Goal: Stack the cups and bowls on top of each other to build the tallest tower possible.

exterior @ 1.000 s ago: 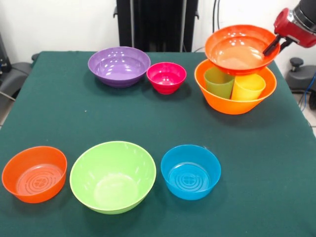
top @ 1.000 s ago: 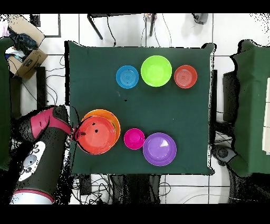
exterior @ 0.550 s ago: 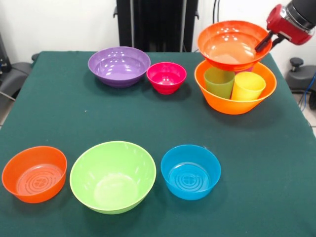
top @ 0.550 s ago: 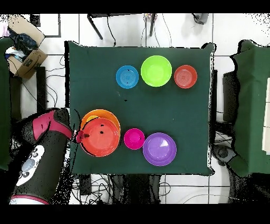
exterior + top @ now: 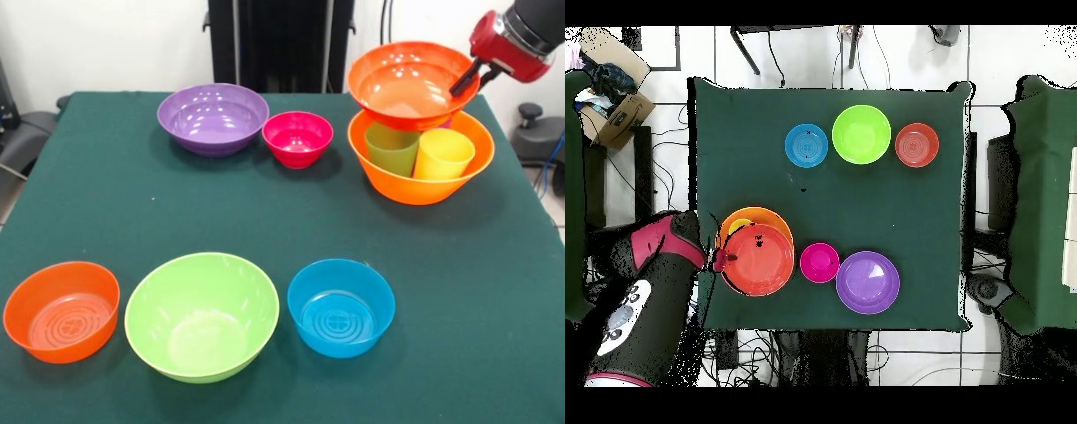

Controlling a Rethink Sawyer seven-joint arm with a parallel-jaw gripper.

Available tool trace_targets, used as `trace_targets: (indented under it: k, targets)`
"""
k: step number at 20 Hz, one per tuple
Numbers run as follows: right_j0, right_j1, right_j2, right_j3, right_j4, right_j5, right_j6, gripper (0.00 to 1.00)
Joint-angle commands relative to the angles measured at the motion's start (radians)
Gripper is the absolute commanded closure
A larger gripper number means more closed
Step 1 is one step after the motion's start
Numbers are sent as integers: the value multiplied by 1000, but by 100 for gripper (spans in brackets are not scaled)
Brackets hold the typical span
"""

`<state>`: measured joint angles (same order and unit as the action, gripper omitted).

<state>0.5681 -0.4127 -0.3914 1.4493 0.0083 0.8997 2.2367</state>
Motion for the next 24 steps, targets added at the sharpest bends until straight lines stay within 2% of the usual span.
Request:
trace_targets:
  k: [1, 7, 19, 24]
  targets:
    - [11, 9, 64, 60, -29, -166, 144, 100]
    - [21, 22, 73, 57, -8, -200, 151, 100]
    - [-9, 33, 108, 12, -13, -73, 53, 100]
    - [2, 41, 101, 11, -18, -94, 65, 100]
